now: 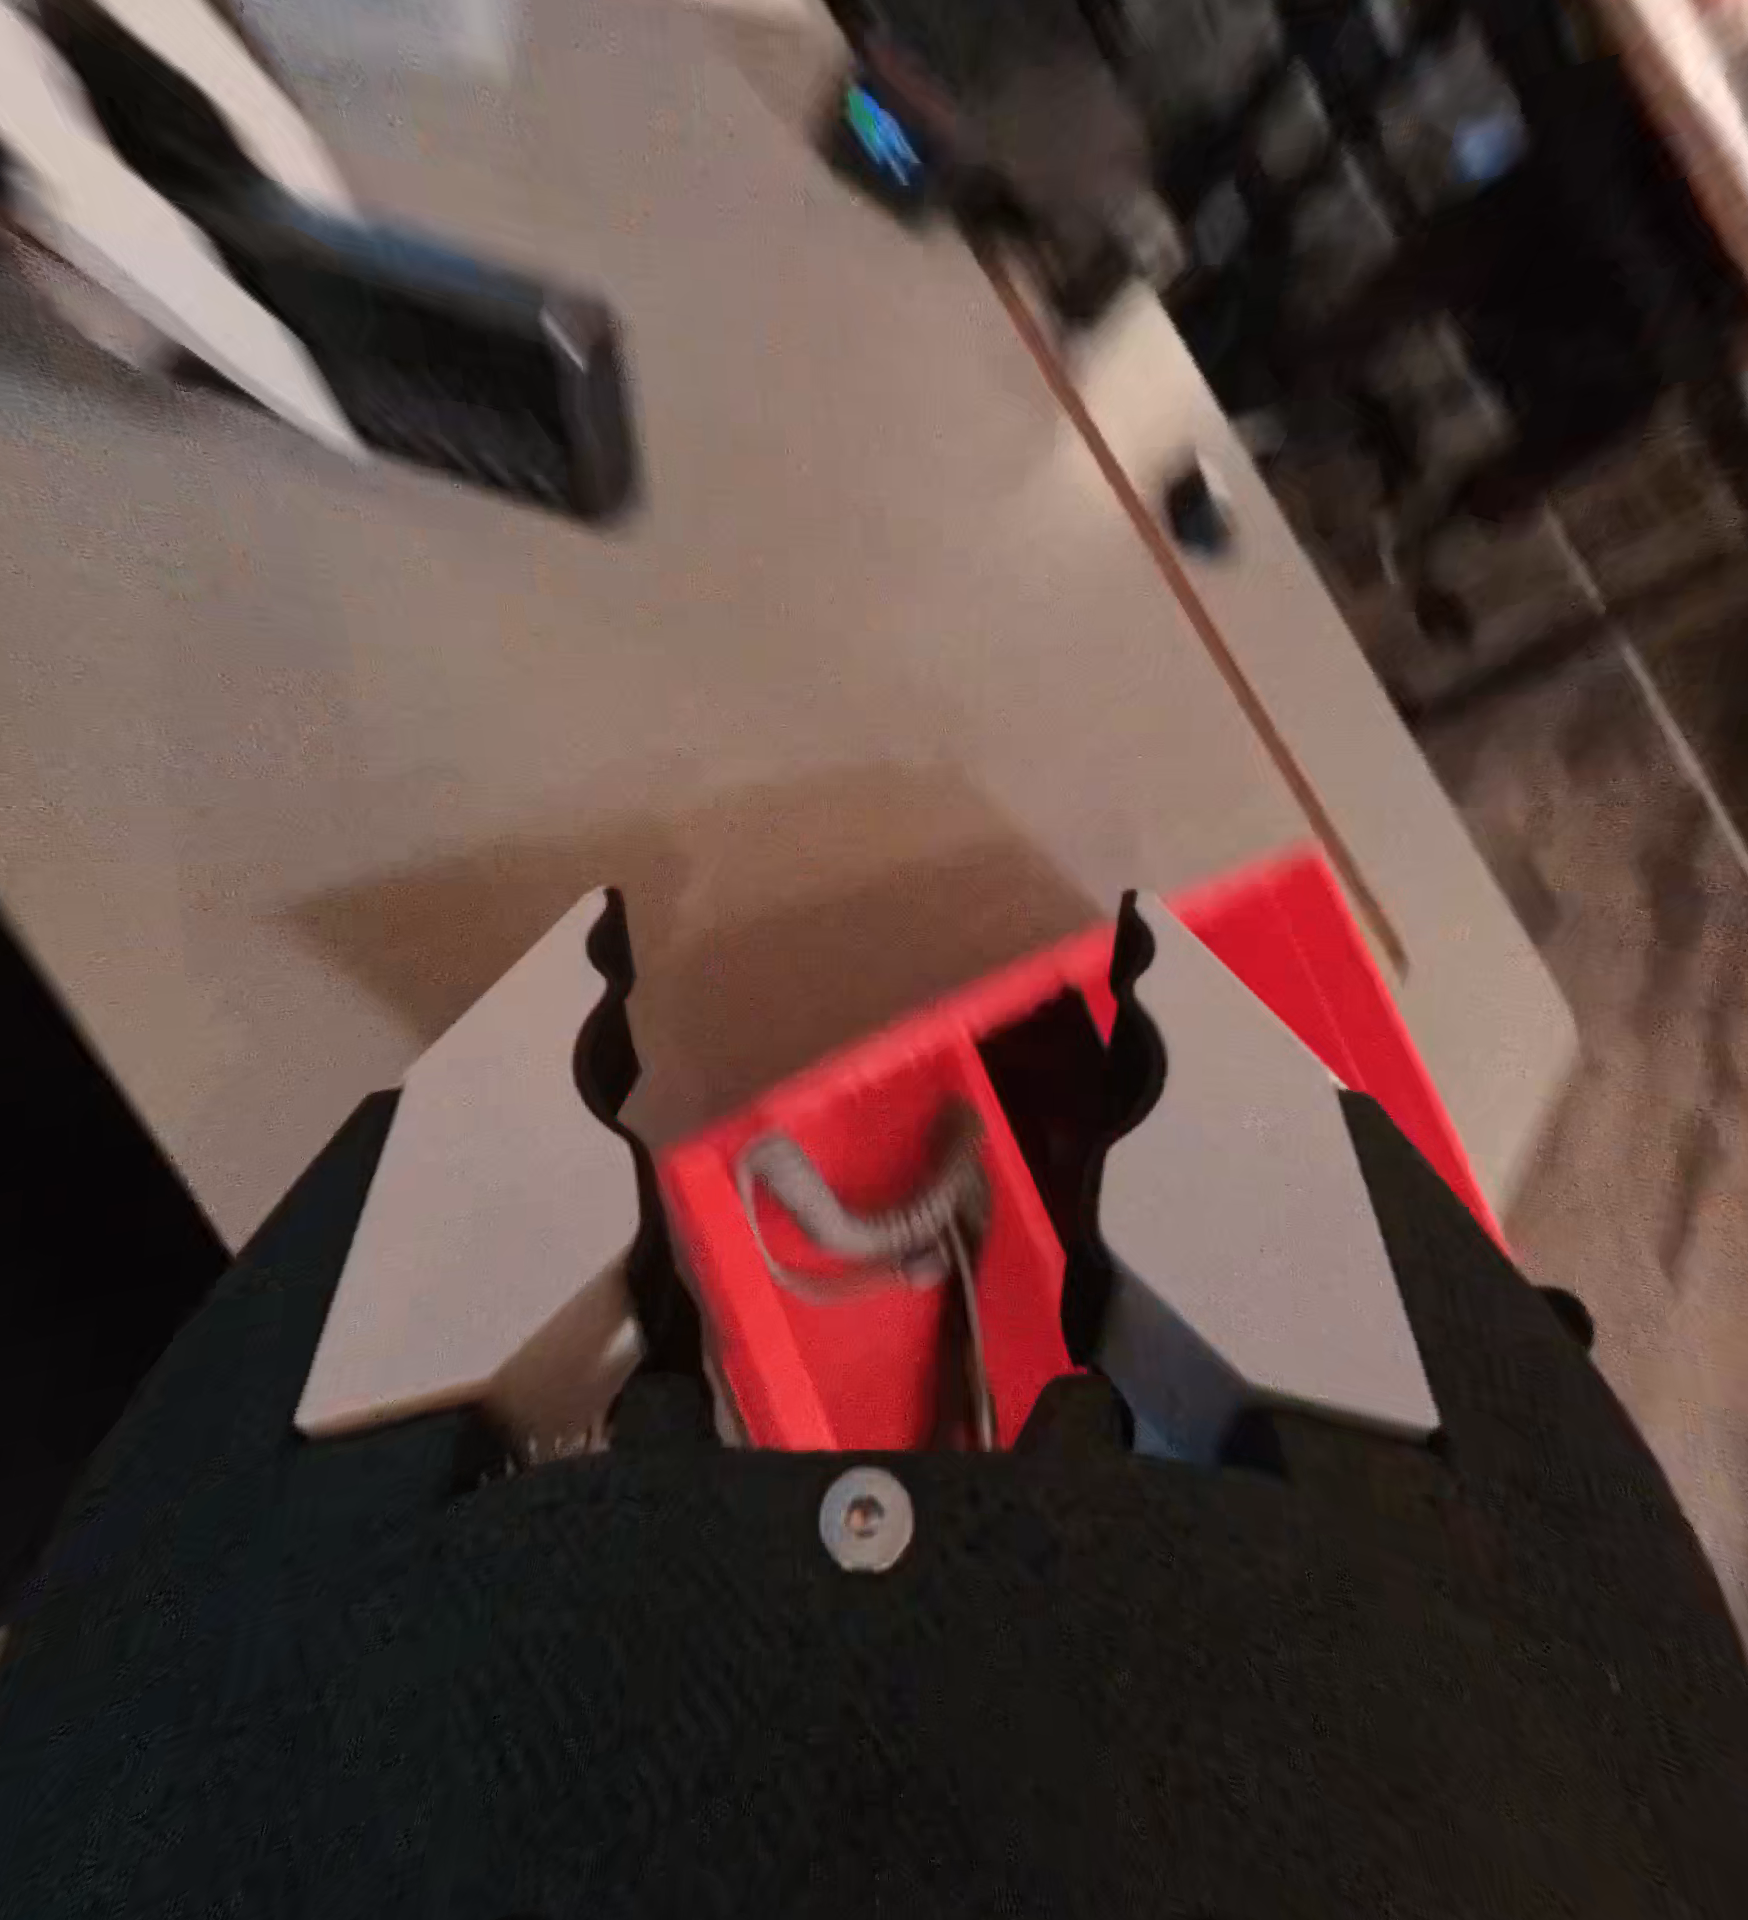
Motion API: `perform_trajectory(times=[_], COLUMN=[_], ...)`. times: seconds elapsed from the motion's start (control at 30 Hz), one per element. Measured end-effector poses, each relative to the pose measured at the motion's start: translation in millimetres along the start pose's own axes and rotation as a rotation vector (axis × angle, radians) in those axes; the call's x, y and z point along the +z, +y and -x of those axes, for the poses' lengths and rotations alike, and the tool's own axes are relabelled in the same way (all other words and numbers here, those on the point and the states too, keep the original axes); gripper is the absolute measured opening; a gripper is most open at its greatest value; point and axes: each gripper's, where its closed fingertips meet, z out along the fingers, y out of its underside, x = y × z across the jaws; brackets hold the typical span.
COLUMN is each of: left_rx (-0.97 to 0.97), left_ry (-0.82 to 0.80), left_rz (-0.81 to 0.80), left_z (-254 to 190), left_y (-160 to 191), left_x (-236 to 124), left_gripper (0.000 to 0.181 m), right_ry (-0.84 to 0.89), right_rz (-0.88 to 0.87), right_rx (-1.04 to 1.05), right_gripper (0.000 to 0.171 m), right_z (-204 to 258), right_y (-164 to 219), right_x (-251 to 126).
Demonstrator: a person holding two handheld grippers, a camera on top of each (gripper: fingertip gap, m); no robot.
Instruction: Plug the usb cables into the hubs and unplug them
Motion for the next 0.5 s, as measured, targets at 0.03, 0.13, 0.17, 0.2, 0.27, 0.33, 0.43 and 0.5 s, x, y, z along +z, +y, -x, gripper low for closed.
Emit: perform_trajectory(times=[0.03, 0.13, 0.17, 0.2, 0.27, 0.33, 0.43, 0.5], left_rx=[0.067, 0.309, 0.376, 0.431, 0.504, 0.536, 0.528, 0.446], left_ry=[0.018, 0.075, 0.088, 0.094, 0.081, 0.058, 0.034, 0.0], left_rz=[-0.001, -0.012, -0.008, -0.001, 0.027, 0.057, 0.045, -0.024], left_z=[-7.3, -33.9, -41.9, -48.2, -53.6, -52.4, -48.1, -42.4], left_y=[-1.4, -4.6, -4.7, -4.5, -2.9, 0.1, 0.1, -11.7], left_x=[1.1, 2.4, 2.6, 3.3, 5.5, 7.2, 8.4, 8.4], left_gripper=[0.025, 0.026, 0.026, 0.026, 0.025, 0.026, 0.026, 0.06], right_ry=[-0.088, -0.249, -0.299, -0.35, -0.425, -0.446, -0.41, -0.416], right_rz=[-0.089, -0.089, -0.055, -0.015, 0.099, 0.226, 0.263, 0.26], right_rx=[-0.068, -0.271, -0.319, -0.358, -0.455, -0.591, -0.7, -0.689], right_gripper=[0.094, 0.099, 0.099, 0.099, 0.075, 0.051, 0.026, 0.025], right_z=[24.4, 77.2, 90.9, 104.8, 126.9, 137.1, 135.4, 129.9], right_y=[-28.4, -58.8, -59.3, -58.0, -46.8, -29.2, -25.3, -26.0], right_x=[7.0, 40.7, 52.7, 63.2, 79.4, 88.0, 95.3, 94.0])
